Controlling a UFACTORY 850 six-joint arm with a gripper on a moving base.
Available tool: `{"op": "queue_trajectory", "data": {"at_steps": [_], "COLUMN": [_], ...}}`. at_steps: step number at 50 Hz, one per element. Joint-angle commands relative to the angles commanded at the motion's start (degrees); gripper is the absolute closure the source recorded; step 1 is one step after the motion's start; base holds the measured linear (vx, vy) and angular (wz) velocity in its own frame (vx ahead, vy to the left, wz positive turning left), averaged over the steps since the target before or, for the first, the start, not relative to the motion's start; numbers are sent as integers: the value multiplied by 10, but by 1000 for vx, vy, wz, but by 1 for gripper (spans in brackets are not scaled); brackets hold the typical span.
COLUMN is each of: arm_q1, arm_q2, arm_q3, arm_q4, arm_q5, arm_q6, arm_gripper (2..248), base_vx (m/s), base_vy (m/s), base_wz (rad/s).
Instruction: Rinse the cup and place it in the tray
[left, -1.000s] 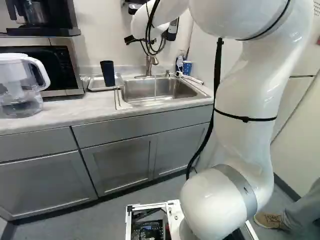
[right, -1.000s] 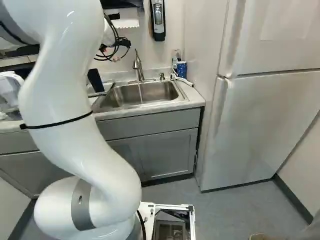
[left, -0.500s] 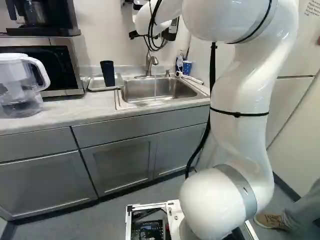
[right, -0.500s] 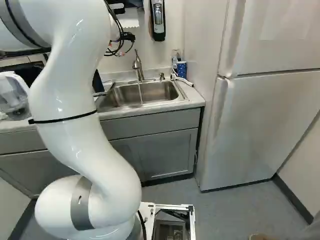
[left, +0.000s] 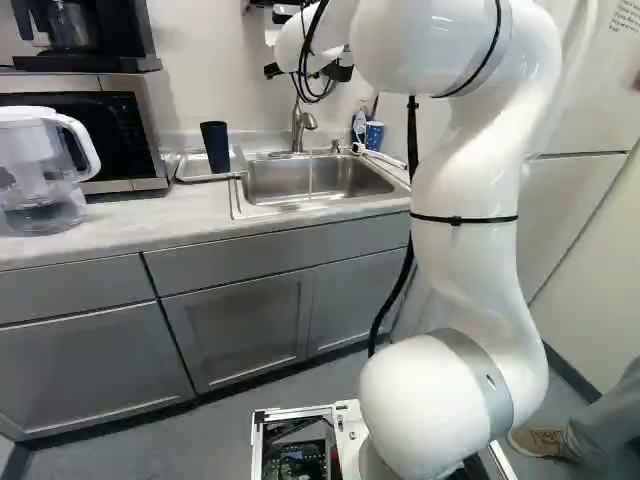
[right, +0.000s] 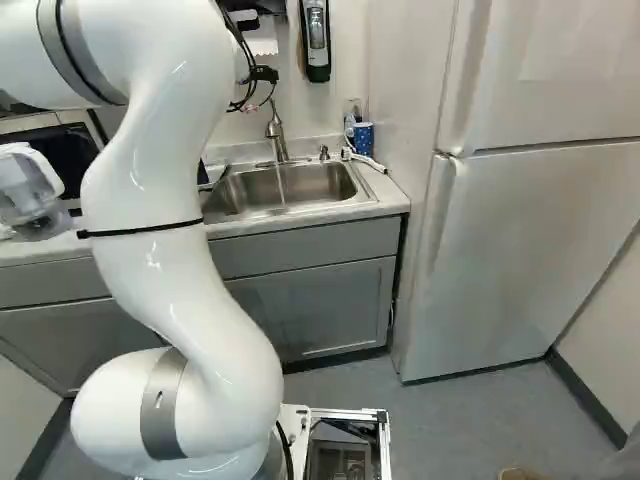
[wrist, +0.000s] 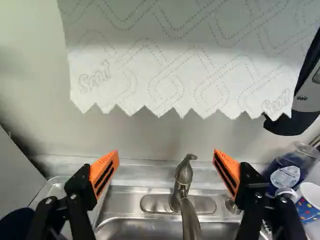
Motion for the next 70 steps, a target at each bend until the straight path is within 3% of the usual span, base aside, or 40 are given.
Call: {"op": "queue_trajectory", "data": {"at_steps": [17, 48, 70], "arm_q1": [-2, -2, -3], "arm_q2": [-28, -31, -61], "arm_q3": [-34, -29, -64], "arm_q4": [0, 0, 0], "arm_q5": [-6, -11, -8], "arm_q6": [0, 0, 0], "arm_gripper": [3, 3, 3], "base_vx": [0, 0, 0], "base_vy": [0, 0, 0], "base_wz": [0, 0, 0]}}
